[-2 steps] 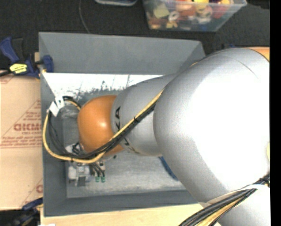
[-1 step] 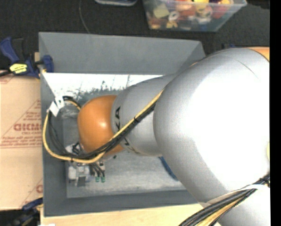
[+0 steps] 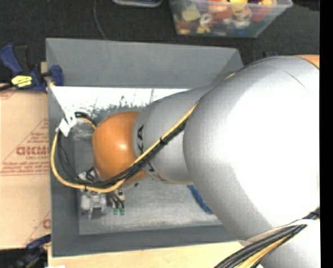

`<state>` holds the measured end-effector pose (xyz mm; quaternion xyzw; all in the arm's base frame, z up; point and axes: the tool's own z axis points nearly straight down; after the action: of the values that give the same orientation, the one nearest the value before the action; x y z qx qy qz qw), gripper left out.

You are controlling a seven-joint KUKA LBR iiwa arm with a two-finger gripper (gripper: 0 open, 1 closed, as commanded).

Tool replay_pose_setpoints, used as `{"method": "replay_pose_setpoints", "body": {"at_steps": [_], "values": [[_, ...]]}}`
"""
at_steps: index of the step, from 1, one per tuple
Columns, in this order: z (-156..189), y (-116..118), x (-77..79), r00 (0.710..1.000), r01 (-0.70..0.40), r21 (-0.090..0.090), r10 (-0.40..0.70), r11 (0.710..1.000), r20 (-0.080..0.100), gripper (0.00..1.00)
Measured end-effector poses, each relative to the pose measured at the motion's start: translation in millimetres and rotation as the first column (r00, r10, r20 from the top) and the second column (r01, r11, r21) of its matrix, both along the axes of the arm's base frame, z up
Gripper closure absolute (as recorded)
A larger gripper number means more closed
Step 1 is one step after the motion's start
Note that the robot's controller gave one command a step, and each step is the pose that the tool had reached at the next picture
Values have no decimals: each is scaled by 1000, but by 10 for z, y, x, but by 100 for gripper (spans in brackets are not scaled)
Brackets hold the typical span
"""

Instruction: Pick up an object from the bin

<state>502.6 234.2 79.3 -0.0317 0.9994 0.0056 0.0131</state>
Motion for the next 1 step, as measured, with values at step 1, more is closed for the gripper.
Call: {"method": "replay_pose_setpoints", "body": {"at_steps": [1], "values": [[78,-3,-6,1000,2,0,-2,1000,-2,100]]}}
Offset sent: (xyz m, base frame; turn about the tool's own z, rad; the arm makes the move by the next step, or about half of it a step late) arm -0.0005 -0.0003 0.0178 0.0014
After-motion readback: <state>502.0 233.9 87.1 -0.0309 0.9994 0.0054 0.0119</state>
